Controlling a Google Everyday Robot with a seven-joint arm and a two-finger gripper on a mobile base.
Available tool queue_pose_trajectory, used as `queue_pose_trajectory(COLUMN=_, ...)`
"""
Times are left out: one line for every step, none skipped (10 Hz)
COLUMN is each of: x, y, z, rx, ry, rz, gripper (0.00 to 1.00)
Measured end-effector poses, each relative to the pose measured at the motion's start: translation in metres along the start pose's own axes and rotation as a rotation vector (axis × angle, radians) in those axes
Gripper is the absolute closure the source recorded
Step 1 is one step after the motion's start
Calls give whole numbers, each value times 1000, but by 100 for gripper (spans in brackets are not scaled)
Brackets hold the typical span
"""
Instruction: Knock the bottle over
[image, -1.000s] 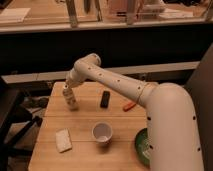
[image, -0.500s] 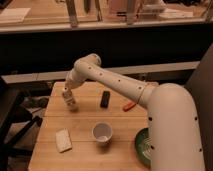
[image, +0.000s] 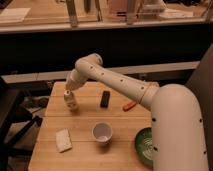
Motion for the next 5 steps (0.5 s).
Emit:
queue_pose_trajectory(x=-3, y=2, z=-3, rx=-2, ry=-8, rz=-9, gripper=100)
queue_pose_trajectory(x=-7, y=5, z=-7, rx=-2, ry=-18, rz=-19, gripper=100)
queue_pose_trajectory(x=-11, y=5, z=-8, rx=-3, ry=-27, rz=-30, gripper=100)
queue_pose_trajectory(x=-15, y=5, z=-10, rx=-3, ry=-38, rz=-42, gripper=100)
queue_pose_trajectory(x=-17, y=5, z=-11, rx=-4, ry=-44, rz=-51, gripper=100)
